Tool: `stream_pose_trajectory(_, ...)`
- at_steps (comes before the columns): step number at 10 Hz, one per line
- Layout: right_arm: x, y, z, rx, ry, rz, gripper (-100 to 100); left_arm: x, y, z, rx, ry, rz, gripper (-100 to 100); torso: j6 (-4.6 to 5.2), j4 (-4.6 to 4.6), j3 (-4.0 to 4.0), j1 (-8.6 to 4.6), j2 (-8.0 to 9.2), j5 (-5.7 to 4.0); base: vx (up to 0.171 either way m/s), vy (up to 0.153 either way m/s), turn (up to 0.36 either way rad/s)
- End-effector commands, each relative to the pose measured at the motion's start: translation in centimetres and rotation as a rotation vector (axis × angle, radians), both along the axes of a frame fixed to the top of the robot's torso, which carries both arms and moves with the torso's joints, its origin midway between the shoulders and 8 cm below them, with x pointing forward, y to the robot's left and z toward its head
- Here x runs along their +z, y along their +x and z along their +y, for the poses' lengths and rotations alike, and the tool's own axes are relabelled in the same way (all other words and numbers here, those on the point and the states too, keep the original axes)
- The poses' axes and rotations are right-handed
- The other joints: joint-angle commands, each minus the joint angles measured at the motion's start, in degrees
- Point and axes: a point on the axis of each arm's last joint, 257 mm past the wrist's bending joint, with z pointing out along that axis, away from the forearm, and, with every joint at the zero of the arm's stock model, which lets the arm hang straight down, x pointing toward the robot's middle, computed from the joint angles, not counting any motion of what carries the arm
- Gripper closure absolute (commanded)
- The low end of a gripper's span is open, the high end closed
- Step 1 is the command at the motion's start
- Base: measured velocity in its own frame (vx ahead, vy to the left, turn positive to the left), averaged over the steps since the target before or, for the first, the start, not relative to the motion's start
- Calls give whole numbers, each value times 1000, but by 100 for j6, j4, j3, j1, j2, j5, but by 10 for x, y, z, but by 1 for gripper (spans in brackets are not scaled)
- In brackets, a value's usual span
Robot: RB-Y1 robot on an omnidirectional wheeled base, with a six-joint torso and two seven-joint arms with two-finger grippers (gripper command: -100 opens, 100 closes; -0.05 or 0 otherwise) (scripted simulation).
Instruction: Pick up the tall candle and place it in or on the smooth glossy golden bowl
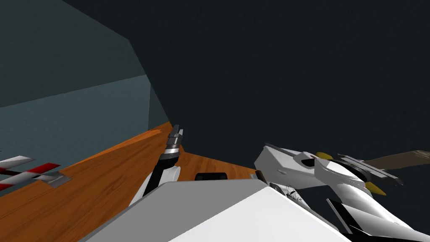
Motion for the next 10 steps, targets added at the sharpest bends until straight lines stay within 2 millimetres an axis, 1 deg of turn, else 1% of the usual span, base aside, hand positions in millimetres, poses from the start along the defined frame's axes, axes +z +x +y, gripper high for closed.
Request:
stream_pose_trajectory(1, 7, -8, -6, -8, -3, 16, 100, 0, 0, 0, 0, 0, 0, 0, 0, 0, 0, 0, 0, 0, 116, -281, -48)
stream_pose_trajectory(4, 20, -17, -15, -22, -8, 34, 100, 0, 0, 0, 0, 0, 0, 0, 1, -1, 3, 24, 7, 4, 120, -222, -50)
stream_pose_trajectory(5, 27, -22, -19, -29, -11, 43, 100, 0, 0, 0, 0, 0, 0, 0, 0, -1, 0, 31, 1, 10, 148, -243, -61)
stream_pose_trajectory(7, 34, -28, -23, -37, -14, 52, 100, 0, 0, 0, 0, 0, 0, 0, -1, -4, -5, 20, -7, 9, 132, -239, -42)
stream_pose_trajectory(8, 31, -26, -22, -34, -13, 48, 100, 0, 0, 0, 0, 0, 0, 0, -2, -3, 0, 32, 4, 9, 37, -93, 5)
stream_pose_trajectory(9, 32, -26, -22, -34, -15, 48, -100, 0, 0, 0, 0, 0, 0, 0, -4, 1, 11, 77, 24, 12, 9, -21, 6)
stream_pose_trajectory(10, 32, -26, -22, -34, -15, 48, -100, 0, 0, 0, 0, -1, 0, 0, -3, 4, 19, 108, 38, 21, 3, -5, 0)
